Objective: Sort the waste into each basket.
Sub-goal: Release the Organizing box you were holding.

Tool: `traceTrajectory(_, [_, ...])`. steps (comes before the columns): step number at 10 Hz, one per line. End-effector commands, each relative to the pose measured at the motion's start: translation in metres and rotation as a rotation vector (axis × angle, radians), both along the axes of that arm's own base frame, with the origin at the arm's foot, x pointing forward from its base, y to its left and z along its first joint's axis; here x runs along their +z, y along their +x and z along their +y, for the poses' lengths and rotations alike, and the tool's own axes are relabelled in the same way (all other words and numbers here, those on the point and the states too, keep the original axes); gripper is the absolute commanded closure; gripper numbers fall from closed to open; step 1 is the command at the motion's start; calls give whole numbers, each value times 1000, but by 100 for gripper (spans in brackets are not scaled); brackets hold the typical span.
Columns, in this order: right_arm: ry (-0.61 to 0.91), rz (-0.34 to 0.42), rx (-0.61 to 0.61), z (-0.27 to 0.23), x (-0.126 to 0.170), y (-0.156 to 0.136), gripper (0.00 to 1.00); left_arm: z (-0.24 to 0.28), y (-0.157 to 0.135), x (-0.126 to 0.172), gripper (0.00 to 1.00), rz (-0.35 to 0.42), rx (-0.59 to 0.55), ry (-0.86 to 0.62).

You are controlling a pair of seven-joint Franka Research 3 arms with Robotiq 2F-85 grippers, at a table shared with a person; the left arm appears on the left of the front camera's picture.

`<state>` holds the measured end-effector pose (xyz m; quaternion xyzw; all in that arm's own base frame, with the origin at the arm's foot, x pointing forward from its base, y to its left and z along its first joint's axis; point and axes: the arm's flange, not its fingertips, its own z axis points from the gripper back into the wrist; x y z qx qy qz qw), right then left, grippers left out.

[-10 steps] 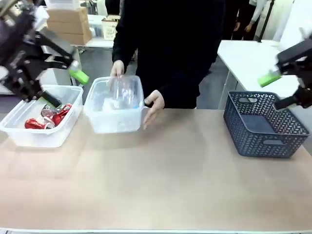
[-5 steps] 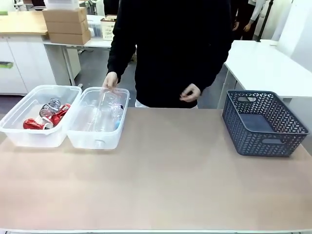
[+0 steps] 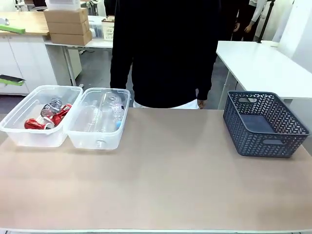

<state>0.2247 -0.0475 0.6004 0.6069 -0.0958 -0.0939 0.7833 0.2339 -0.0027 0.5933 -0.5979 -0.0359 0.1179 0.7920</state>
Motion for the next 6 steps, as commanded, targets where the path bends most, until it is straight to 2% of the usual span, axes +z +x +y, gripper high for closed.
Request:
traceTrajectory(1, [17,-36,3,-2,2,2,0,6,1,0,0,-26,-5,10])
traceTrajectory(6, [17,-36,3,-2,2,2,0,6,1,0,0,-26,-5,10])
